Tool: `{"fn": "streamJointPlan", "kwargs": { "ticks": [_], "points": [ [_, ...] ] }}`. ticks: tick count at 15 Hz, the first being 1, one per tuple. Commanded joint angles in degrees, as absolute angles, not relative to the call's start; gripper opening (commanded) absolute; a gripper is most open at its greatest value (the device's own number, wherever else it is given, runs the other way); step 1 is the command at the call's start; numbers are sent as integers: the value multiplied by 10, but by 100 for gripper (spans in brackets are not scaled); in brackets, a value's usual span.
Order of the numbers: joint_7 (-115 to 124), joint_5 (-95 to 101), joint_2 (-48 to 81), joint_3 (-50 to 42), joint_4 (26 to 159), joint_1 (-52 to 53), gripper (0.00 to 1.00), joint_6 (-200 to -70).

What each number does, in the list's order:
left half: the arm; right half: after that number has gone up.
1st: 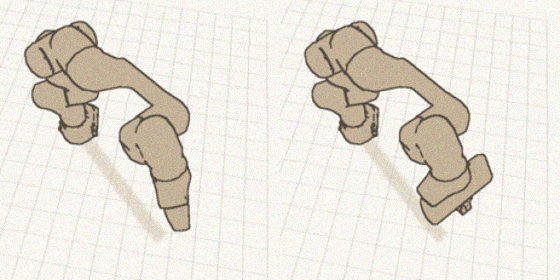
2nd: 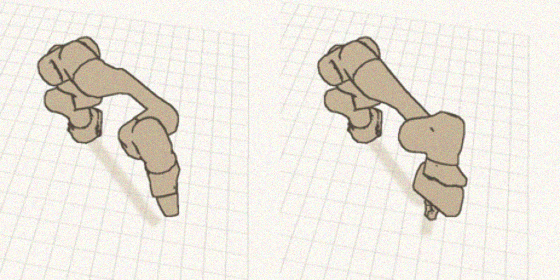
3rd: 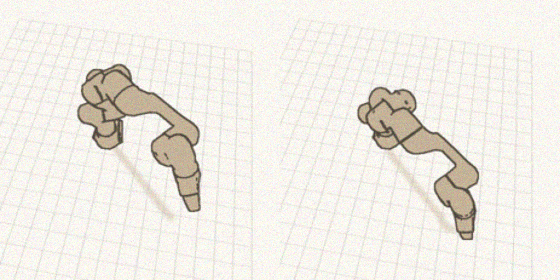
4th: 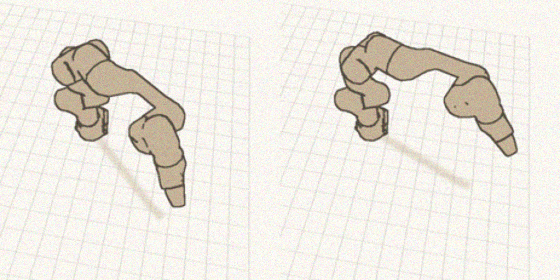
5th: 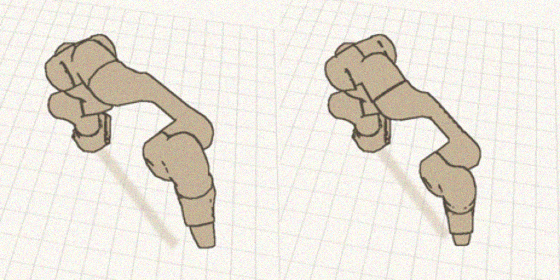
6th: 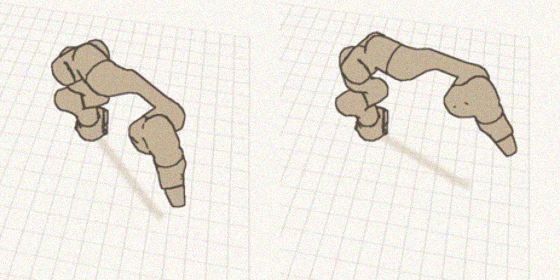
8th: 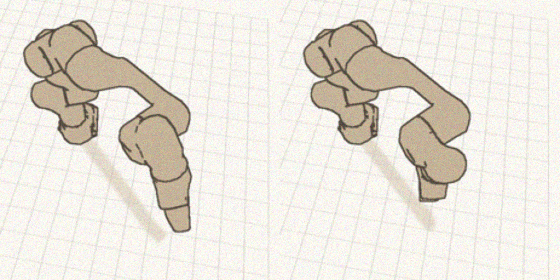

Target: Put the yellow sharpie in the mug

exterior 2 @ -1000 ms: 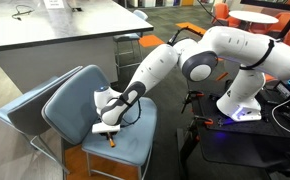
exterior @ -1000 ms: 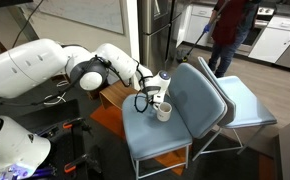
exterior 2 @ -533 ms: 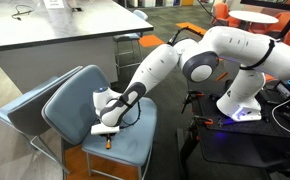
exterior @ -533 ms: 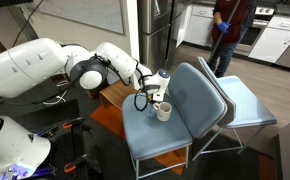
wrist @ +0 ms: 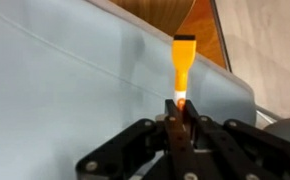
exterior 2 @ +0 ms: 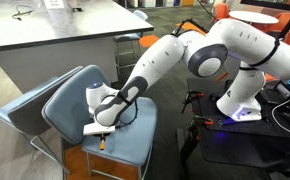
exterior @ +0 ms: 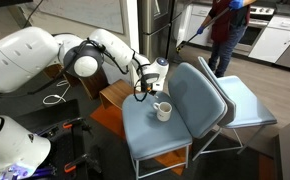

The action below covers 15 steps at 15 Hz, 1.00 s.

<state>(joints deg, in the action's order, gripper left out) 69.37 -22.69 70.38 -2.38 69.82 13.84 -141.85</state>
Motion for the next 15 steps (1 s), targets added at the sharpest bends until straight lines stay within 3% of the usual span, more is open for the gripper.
{"fn": "streamJointPlan", "kwargs": {
  "ticks": [1, 15],
  "points": [
    [747, -200, 643, -63, 771, 156, 3, -1430],
    [985, -48, 598, -208, 830, 183, 3, -1404]
  ]
}}
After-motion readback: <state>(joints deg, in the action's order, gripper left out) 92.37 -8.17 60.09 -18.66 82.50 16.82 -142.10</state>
